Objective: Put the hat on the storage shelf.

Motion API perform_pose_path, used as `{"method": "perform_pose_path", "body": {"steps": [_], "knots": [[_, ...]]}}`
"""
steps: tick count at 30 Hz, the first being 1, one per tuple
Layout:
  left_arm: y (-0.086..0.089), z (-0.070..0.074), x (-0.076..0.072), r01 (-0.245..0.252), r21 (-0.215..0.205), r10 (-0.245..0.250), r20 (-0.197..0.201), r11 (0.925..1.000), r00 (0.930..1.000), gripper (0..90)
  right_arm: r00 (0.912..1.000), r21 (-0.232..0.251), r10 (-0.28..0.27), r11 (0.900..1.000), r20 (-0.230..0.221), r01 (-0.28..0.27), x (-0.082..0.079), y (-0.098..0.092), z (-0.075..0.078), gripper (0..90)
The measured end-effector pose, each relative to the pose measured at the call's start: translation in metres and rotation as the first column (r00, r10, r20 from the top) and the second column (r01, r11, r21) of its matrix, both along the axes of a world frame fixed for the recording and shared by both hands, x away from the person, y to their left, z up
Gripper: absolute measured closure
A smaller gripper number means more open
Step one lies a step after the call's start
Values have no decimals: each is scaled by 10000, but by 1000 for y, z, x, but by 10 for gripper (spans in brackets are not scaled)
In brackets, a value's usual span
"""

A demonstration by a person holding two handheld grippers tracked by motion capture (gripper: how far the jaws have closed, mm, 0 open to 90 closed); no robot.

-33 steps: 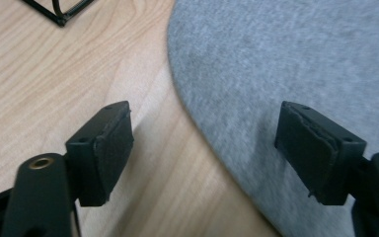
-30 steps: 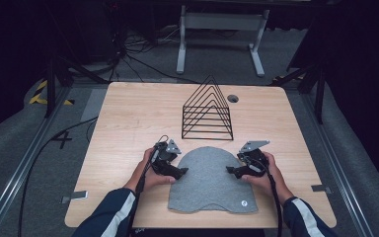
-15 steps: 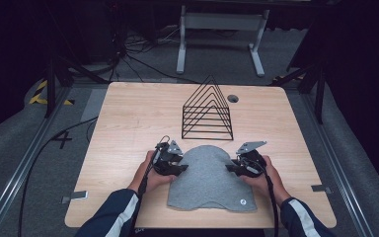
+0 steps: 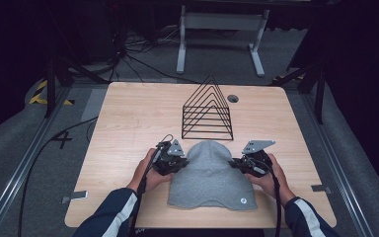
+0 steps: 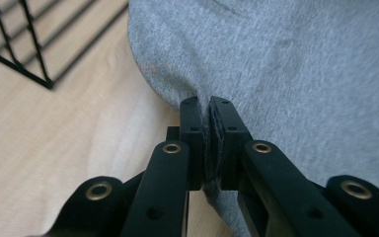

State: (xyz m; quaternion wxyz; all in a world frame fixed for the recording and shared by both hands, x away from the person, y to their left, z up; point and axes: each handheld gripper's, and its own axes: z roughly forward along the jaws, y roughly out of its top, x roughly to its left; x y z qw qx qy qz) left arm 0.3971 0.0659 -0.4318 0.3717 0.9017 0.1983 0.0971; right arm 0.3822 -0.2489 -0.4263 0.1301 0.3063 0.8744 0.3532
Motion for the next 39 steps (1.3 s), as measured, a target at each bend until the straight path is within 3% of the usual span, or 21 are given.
{"method": "perform_pose_path", "body": {"steps": [4,8,16,18,19,24,27,35,36,39], "knots": [[4,15,0,-150,-494,158,170,9987,9997,852,9993,300,11,9995,361,-22,-3,-5,16,848],[1,33,-3,-3,-265,23,773,9996,9970,852,9968,283,-44,9996,801,21,-5,-5,29,849],[-1,65,1,17,-454,41,1274,9990,9918,852,9854,358,-36,9994,1701,-25,-5,-10,69,849],[-2,80,1,62,-355,-7,1536,9993,9881,852,9831,374,-35,9993,1830,-34,-5,-10,76,849],[-4,94,1,39,-538,60,1815,9985,9834,852,9788,428,-77,9991,2046,-11,-4,-12,89,849],[-5,129,5,121,-955,99,2264,9954,9740,853,9670,630,-213,9980,2538,55,-2,-17,120,849],[-5,145,9,228,-1140,58,2445,9932,9696,854,9590,725,-231,9974,2826,26,0,-19,138,850],[-4,185,23,93,-1251,307,3139,9921,9489,854,9388,1162,-505,9932,3406,113,9,-20,175,850],[-4,189,24,46,-1347,379,3110,9909,9497,854,9346,1182,-539,9929,3516,128,10,-20,179,850],[-3,203,29,-33,-1574,558,3303,9875,9422,855,9236,1452,-702,9893,3768,159,14,-21,194,850]]}}
